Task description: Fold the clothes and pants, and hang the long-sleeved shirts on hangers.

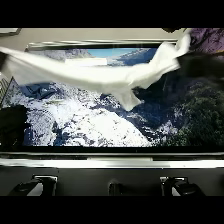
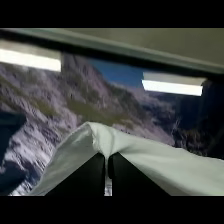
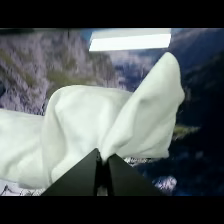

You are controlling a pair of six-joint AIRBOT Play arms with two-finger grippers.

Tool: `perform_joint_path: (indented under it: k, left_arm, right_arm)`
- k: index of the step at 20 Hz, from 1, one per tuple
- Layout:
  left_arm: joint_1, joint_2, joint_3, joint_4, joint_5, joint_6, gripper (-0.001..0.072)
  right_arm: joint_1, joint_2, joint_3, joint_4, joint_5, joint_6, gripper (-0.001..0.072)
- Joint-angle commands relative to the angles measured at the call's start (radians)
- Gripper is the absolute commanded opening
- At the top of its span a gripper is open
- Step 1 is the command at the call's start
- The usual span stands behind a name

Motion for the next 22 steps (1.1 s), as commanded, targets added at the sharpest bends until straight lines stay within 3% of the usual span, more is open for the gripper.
perform_joint_path:
  k: [1,6,10,15,18,21,22]
  left_arm:
    - [-0.001,0.180,0.087,0.086,-0.008,-0.058,0.0013]
    - [-0.001,0.299,0.087,0.116,-0.111,-0.145,0.0013]
    - [-0.001,0.214,0.034,0.121,-0.200,-0.176,0.0013]
    - [-0.021,-0.099,-0.140,0.111,-0.241,-0.180,0.0013]
    - [-0.039,-0.367,-0.189,0.111,-0.232,-0.180,0.0014]
    - [-0.051,-0.602,-0.187,0.102,-0.228,-0.236,0.0021]
    - [-0.051,-0.647,-0.187,0.099,-0.232,-0.255,0.0059]
  right_arm:
    - [-0.001,0.202,0.085,-0.120,0.028,0.013,0.0030]
    - [-0.001,0.327,0.085,-0.139,0.106,0.119,0.0030]
    - [-0.001,0.187,0.084,-0.172,0.205,0.190,0.0030]
    - [0.000,-0.212,0.045,-0.089,0.325,0.246,0.0030]
    - [0.000,-0.476,0.031,-0.060,0.312,0.245,0.0030]
    - [0.000,-0.664,0.031,-0.047,0.243,0.248,0.0030]
    - [0.000,-0.704,0.031,-0.038,0.224,0.248,0.0030]
